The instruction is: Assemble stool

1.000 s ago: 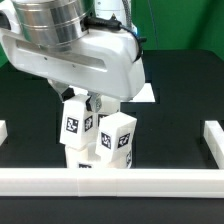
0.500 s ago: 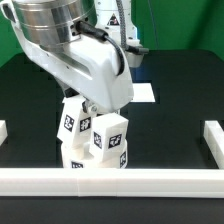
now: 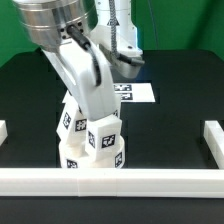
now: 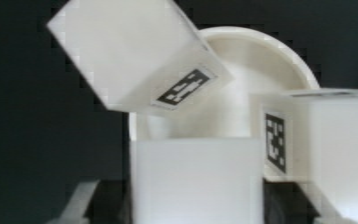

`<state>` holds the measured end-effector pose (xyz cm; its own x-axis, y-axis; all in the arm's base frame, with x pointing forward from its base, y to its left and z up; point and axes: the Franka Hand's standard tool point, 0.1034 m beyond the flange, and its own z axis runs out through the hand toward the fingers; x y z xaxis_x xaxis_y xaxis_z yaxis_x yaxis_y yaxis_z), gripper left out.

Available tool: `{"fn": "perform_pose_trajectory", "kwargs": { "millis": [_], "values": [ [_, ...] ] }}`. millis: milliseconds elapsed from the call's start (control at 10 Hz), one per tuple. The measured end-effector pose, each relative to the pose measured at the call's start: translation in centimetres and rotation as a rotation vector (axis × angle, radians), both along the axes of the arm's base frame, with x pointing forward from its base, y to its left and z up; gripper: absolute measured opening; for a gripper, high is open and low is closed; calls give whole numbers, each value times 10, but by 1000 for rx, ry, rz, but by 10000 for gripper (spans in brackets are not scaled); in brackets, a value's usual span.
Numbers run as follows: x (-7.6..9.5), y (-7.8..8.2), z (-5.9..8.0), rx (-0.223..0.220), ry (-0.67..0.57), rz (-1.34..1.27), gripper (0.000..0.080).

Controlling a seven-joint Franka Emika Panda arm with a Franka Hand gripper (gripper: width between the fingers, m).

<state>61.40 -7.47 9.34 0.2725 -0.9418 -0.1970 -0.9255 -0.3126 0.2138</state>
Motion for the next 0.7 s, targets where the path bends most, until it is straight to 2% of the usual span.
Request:
{"fn": "perform_pose_trajectory", "kwargs": {
  "millis": [100,200,300,400,500,700],
  "values": [
    [1,0,0,-4,-3,-7,340],
    [1,-1,0,-3,-5,0,417],
    [1,-1,1,0,-8,11,553],
    [2,0,3,1,-11,14,553],
    [3,0,5,2,-14,15,632],
    [5,0,13,8,-28,27,644]
  ]
}}
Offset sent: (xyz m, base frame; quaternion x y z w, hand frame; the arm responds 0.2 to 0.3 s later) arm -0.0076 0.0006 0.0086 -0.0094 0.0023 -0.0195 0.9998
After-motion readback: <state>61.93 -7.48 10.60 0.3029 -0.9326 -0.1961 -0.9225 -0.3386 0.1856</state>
